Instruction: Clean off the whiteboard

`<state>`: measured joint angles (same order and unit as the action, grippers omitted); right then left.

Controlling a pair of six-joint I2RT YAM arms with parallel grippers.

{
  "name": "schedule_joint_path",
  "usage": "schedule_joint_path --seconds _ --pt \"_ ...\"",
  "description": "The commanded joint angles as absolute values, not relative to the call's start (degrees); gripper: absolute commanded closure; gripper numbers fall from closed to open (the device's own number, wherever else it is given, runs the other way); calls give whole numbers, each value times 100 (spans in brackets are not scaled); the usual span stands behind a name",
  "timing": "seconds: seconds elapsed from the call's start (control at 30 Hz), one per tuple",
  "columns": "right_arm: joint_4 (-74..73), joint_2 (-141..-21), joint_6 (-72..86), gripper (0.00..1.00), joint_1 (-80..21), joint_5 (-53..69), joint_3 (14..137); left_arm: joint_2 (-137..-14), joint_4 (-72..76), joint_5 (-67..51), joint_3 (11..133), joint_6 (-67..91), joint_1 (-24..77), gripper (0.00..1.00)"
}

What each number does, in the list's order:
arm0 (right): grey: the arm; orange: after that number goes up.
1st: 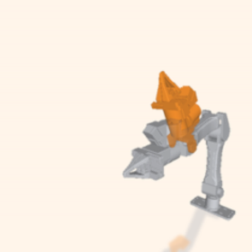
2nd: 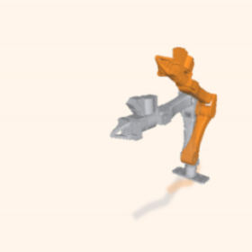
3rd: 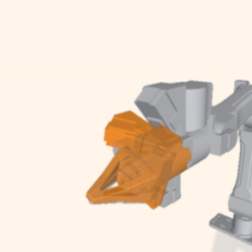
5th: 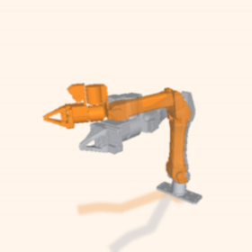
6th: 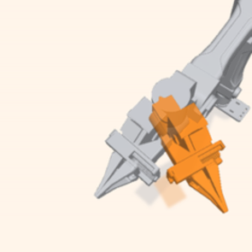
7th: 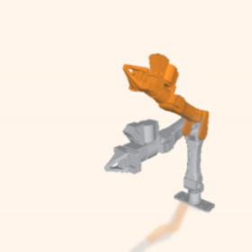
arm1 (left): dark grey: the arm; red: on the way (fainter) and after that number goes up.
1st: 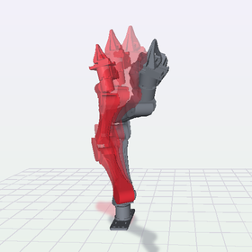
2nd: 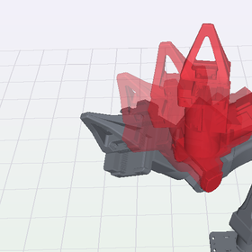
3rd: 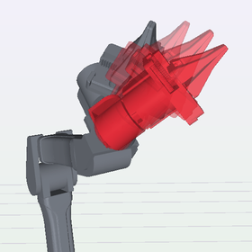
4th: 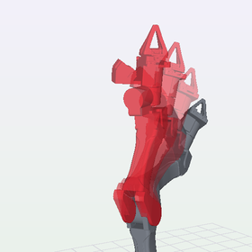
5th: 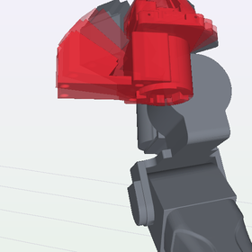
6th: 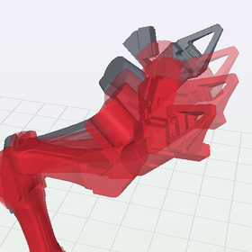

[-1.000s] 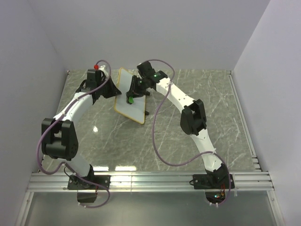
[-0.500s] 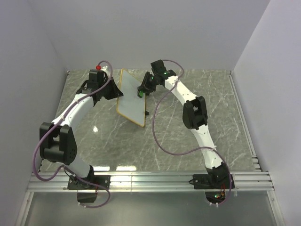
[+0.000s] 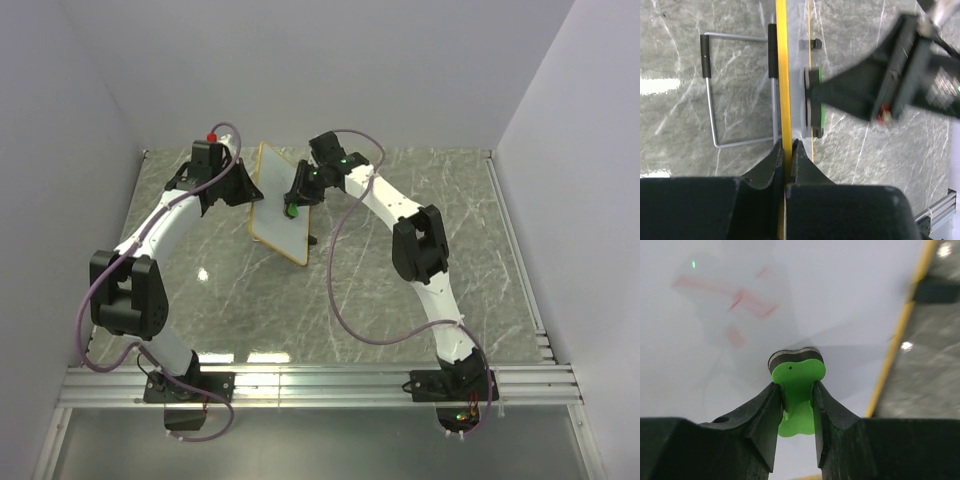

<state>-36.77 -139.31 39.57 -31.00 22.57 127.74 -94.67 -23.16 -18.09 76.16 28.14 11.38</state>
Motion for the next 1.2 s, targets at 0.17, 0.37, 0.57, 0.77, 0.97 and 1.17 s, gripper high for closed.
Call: schedule_joint_path --seconds 0.17,0.37,0.57,0.77,0.97,1.17 --pt "-3445 -13579 4148 100 -4113 3059 12516 -10318 -3375 -2839 7251 2408 1740 100" --pt "-3393 -13798 4209 100 -3991 2874 12559 -10196 -3419 -2918 7137 2364 1740 100" --pt "-3156 -14694 4597 100 -3385 3041 13674 -10064 -3629 -3128 7040 2268 1880 100" --pt "-2664 -15003 4939 100 -3173 3023 14019 -10151 -3982 -3164 7172 2153 2206 100" --pt "-2934 -15424 4896 100 -3041 3076 14001 -10064 -4043 -3287 7040 2162 2303 100" --pt "-3208 -15566 4623 100 -2979 3059 13791 -9976 -4175 -3384 7014 2083 2312 100"
